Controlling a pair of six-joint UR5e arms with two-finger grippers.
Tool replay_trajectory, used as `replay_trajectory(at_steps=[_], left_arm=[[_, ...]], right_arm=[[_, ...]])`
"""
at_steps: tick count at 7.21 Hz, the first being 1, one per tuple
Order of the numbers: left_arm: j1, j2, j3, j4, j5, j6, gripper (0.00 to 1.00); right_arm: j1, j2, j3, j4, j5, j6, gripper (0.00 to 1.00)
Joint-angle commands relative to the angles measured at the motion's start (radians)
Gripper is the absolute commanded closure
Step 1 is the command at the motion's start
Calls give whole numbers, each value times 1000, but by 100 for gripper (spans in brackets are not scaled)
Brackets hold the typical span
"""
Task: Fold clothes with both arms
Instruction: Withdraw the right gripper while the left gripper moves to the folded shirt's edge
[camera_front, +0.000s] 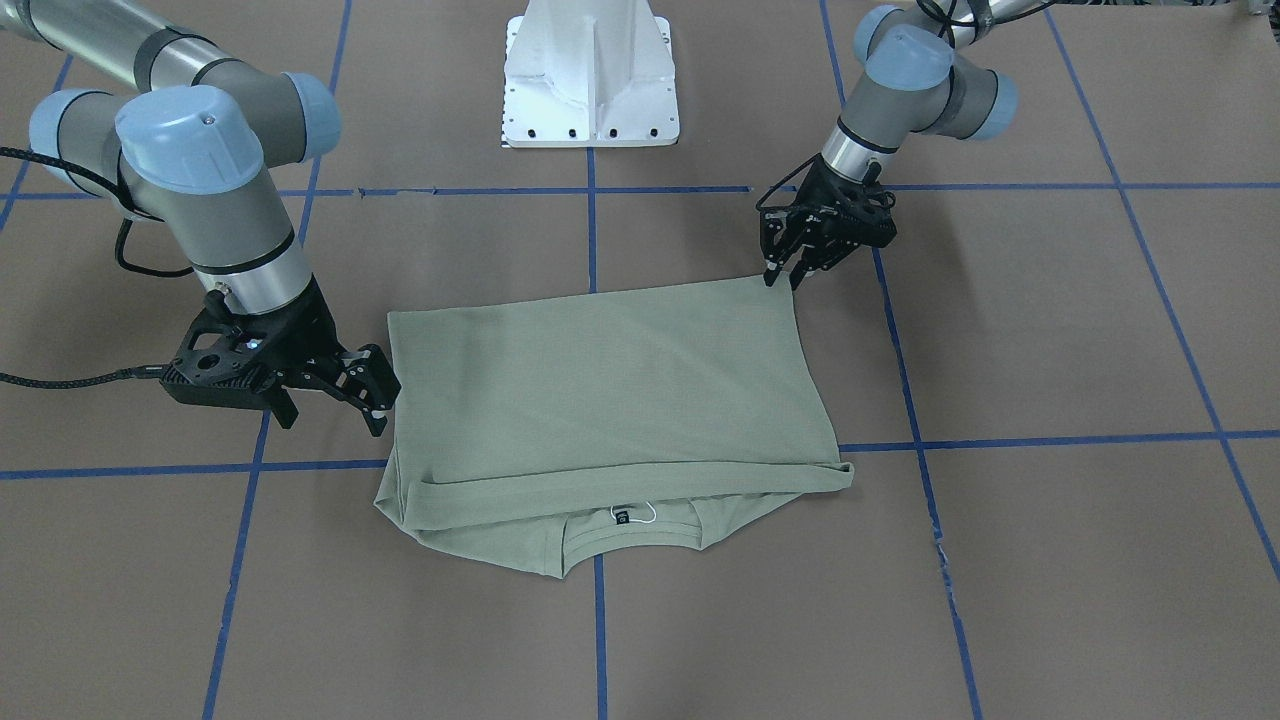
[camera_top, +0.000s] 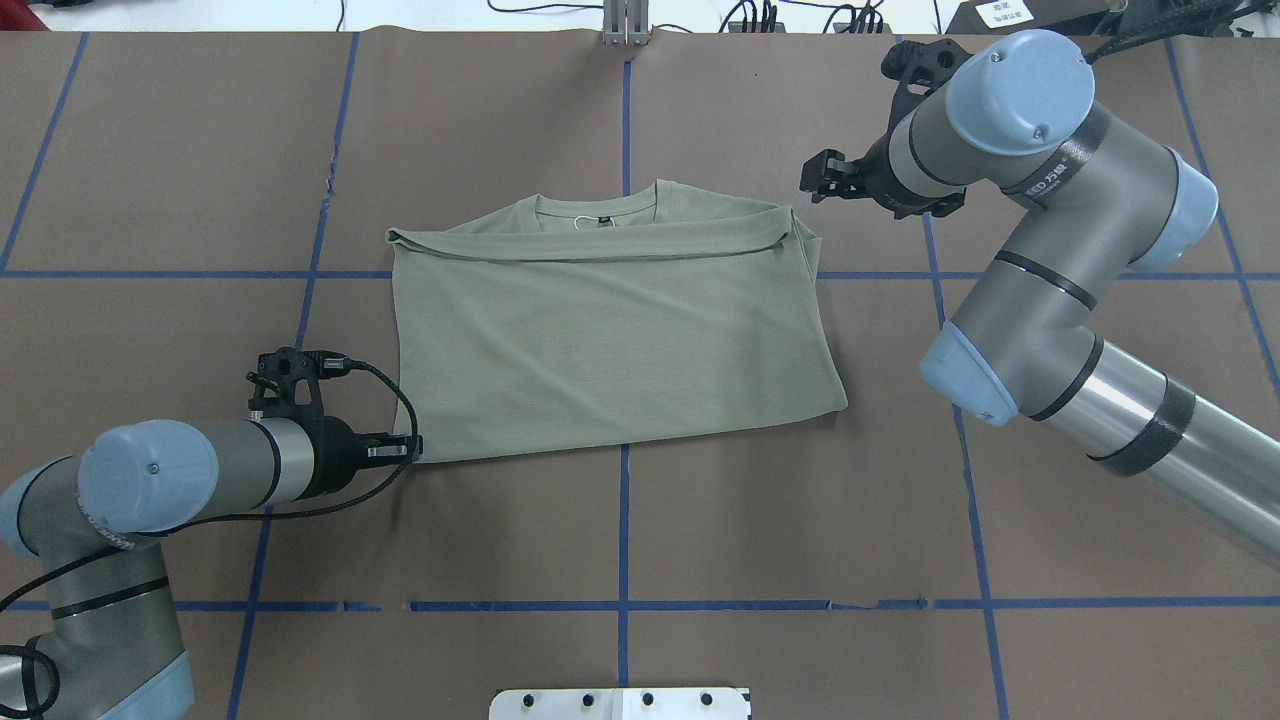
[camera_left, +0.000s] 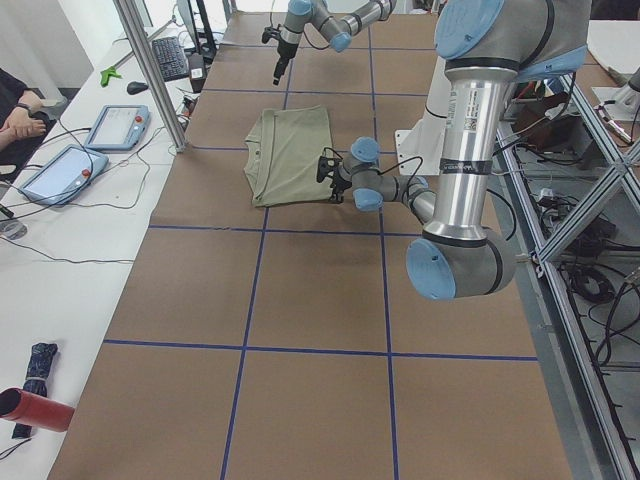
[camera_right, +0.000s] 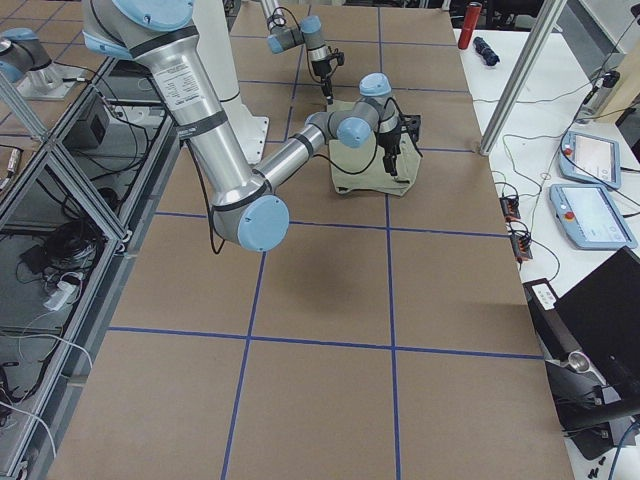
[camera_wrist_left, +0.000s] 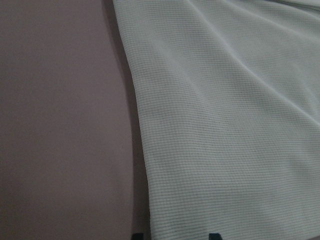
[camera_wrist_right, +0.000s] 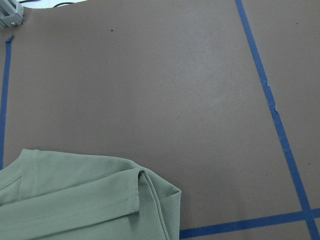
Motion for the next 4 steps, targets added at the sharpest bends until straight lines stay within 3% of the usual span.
replay_trajectory(at_steps=[1, 3, 4], left_arm=[[1, -17, -1, 3, -1, 0, 100], [-20, -14, -2, 7, 1, 27, 100], [-84, -11, -2, 9, -8, 116, 100]], right_arm=[[-1, 0, -3, 1, 0, -2, 0], [-1, 0, -3, 0, -2, 0, 0], [-3, 0, -1, 0, -3, 0, 0]])
